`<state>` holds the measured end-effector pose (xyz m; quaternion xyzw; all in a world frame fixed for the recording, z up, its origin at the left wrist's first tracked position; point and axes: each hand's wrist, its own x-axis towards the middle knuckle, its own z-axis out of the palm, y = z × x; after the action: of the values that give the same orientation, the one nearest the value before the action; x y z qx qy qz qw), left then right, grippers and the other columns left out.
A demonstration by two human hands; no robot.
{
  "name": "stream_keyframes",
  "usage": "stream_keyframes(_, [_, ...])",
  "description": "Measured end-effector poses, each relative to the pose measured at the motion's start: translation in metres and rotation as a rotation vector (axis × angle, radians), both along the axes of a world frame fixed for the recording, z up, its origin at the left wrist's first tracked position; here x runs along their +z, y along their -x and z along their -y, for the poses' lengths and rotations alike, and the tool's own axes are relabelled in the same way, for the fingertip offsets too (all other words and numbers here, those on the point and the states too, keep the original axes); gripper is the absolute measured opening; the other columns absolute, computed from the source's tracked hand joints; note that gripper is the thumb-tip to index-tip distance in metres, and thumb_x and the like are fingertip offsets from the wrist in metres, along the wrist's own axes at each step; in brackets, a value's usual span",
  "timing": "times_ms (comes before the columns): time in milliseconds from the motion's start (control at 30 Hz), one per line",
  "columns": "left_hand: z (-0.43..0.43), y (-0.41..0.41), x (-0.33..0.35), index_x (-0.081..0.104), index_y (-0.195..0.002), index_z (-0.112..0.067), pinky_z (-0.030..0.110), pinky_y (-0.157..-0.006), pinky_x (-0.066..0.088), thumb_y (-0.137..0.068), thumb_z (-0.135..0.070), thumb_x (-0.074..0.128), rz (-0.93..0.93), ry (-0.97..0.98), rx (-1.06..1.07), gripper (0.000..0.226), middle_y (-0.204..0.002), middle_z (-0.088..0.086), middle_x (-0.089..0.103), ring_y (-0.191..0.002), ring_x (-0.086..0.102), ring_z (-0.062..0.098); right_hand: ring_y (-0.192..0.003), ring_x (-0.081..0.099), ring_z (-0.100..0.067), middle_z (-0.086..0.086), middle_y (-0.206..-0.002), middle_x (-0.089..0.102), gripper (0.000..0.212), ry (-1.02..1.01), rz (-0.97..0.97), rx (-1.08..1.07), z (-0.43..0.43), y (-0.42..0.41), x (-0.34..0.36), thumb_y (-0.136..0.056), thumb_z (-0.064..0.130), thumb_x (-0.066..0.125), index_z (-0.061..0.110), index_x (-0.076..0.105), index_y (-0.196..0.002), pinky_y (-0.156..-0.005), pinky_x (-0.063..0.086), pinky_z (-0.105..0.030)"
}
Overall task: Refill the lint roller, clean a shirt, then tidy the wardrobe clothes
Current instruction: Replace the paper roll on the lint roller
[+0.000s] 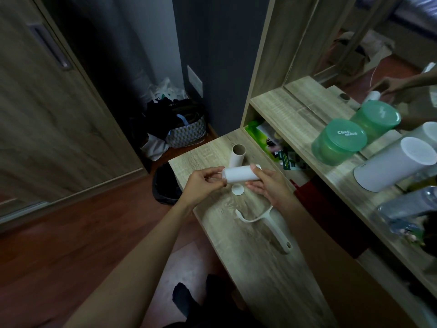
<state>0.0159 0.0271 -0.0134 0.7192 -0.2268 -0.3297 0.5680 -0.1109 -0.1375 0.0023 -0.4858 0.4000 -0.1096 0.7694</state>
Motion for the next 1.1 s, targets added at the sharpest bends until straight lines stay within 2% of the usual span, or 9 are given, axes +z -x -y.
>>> stream_keyframes(233, [0.003, 0.005, 0.001, 0.07, -0.109, -0.014, 0.022, -0.08, 0.054, -0.076, -0.009, 0.07, 0.098, -0.051, -0.012, 0.034, -0.095, 0.004, 0.073, -0.087, 0.07, 0.015, -0.089, 0.071, -0.027, -0.019, -0.104, 0.067, 0.037, 0.004, -0.02, -0.026, -0.002, 0.002, -0.002, -0.086, 0.026, 0.068, 0.001, 0.059, -0.112, -0.074, 0.059, -0.029])
stream_keyframes(367, [0.006, 0.01, 0.002, 0.071, -0.099, -0.016, 0.012, -0.07, 0.048, -0.078, -0.004, 0.067, 0.162, -0.063, 0.023, 0.026, -0.084, -0.003, 0.069, -0.074, 0.06, 0.002, -0.085, 0.072, -0.026, -0.019, -0.101, 0.067, 0.036, -0.015, -0.017, -0.042, -0.003, 0.002, -0.002, -0.086, 0.025, 0.068, -0.001, 0.06, -0.11, -0.071, 0.06, -0.028])
stream_keyframes(467, [0.007, 0.011, -0.002, 0.072, -0.089, -0.017, 0.02, -0.072, 0.049, -0.08, -0.001, 0.063, 0.163, -0.052, 0.09, 0.021, -0.078, -0.004, 0.068, -0.073, 0.059, 0.005, -0.086, 0.072, -0.028, -0.021, -0.101, 0.067, 0.037, -0.01, -0.006, -0.039, -0.007, 0.001, -0.001, -0.087, 0.026, 0.067, -0.002, 0.06, -0.111, -0.071, 0.06, -0.029])
stream_keyframes(567, [0.009, 0.008, -0.002, 0.07, -0.112, -0.009, 0.018, -0.079, 0.051, -0.083, -0.004, 0.063, 0.065, -0.033, 0.031, 0.03, -0.098, 0.003, 0.071, -0.085, 0.065, 0.009, -0.089, 0.071, -0.029, -0.021, -0.103, 0.067, 0.036, -0.021, 0.011, -0.075, -0.008, 0.001, -0.001, -0.088, 0.024, 0.065, -0.002, 0.058, -0.112, -0.073, 0.06, -0.031])
stream_keyframes(633, [0.011, 0.008, 0.001, 0.063, -0.126, -0.008, 0.03, -0.087, 0.056, -0.086, -0.009, 0.065, -0.099, 0.004, 0.038, 0.04, -0.112, 0.006, 0.069, -0.092, 0.07, 0.018, -0.092, 0.07, -0.03, -0.021, -0.106, 0.066, 0.037, -0.047, 0.03, -0.078, -0.007, 0.001, 0.001, -0.089, 0.024, 0.064, -0.003, 0.057, -0.113, -0.075, 0.06, -0.031])
stream_keyframes(733, [0.012, 0.011, 0.005, 0.062, -0.125, -0.012, 0.037, -0.086, 0.058, -0.084, -0.021, 0.073, -0.206, 0.032, 0.048, 0.044, -0.114, 0.006, 0.068, -0.092, 0.072, 0.025, -0.092, 0.07, -0.027, -0.02, -0.109, 0.065, 0.029, -0.068, 0.056, -0.061, -0.008, 0.002, 0.002, -0.091, 0.022, 0.061, 0.002, 0.057, -0.112, -0.075, 0.06, -0.03])
stream_keyframes(800, [0.012, 0.01, 0.005, 0.063, -0.123, -0.014, 0.039, -0.085, 0.058, -0.083, -0.021, 0.075, -0.169, 0.046, 0.038, 0.042, -0.115, 0.008, 0.065, -0.091, 0.072, 0.027, -0.091, 0.071, -0.027, -0.019, -0.11, 0.064, 0.022, -0.081, 0.068, -0.036, -0.009, 0.002, 0.001, -0.092, 0.021, 0.06, 0.007, 0.058, -0.109, -0.074, 0.06, -0.03])
stream_keyframes(933, [0.012, 0.004, 0.007, 0.063, -0.123, -0.023, 0.037, -0.089, 0.056, -0.084, -0.015, 0.073, -0.058, 0.039, -0.042, 0.041, -0.123, 0.002, 0.059, -0.092, 0.071, 0.028, -0.091, 0.071, -0.028, -0.02, -0.114, 0.061, 0.026, -0.115, 0.024, -0.05, -0.007, 0.001, -0.001, -0.092, 0.027, 0.06, 0.011, 0.056, -0.113, -0.071, 0.059, -0.032])
stream_keyframes(1100, [0.01, 0.003, -0.001, 0.064, -0.12, -0.038, 0.041, -0.095, 0.053, -0.08, -0.029, 0.076, 0.084, 0.028, 0.012, 0.043, -0.122, 0.008, 0.053, -0.103, 0.064, 0.025, -0.092, 0.071, -0.031, -0.024, -0.115, 0.062, 0.024, -0.109, 0.028, -0.07, -0.004, 0.0, -0.002, -0.09, 0.026, 0.063, 0.01, 0.059, -0.108, -0.071, 0.059, -0.032])
